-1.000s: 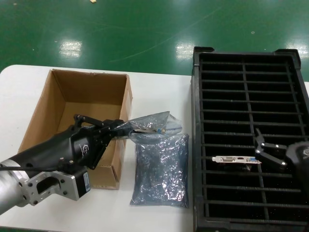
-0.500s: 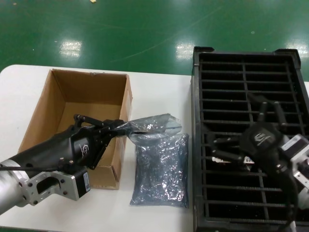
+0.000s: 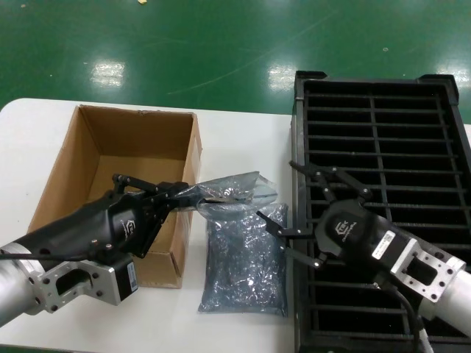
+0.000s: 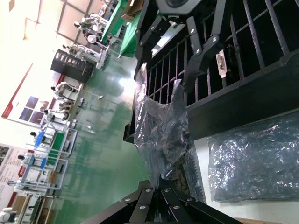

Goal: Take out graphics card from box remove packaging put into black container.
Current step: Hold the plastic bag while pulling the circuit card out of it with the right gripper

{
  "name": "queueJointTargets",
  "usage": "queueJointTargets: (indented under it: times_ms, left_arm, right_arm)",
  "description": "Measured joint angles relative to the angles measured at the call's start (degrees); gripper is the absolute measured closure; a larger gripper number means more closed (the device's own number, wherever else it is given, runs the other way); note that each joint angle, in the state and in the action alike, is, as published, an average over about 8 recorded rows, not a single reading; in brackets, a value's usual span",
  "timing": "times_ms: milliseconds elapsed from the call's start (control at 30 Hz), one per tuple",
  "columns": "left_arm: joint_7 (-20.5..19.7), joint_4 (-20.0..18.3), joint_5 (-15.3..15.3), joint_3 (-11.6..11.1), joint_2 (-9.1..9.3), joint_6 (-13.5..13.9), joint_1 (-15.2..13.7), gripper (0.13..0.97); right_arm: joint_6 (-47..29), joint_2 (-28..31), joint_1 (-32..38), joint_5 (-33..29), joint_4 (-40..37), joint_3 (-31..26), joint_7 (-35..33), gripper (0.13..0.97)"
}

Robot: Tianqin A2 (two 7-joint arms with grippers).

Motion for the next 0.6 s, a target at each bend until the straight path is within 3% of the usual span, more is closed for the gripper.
queueJointTargets:
  times_ms: [100, 367, 600]
  left_arm:
    - [0.0, 0.0, 0.0, 0.0, 0.0, 0.0, 0.0, 0.957]
    - [0.0, 0.0, 0.0, 0.0, 0.0, 0.0, 0.0, 0.957]
    - [0.0, 0.0, 0.0, 0.0, 0.0, 0.0, 0.0, 0.957]
  right_arm:
    - [-0.8, 0.0, 0.9, 0.0, 0.0, -0.6, -0.8, 0.474]
    - [-1.1, 1.2, 2.1, -0.4, 1.0, -0.7, -0.7, 0.69]
    - [-1.9, 2.9, 0.5, -0.2, 2.8, -0.4, -1.7, 0.807]
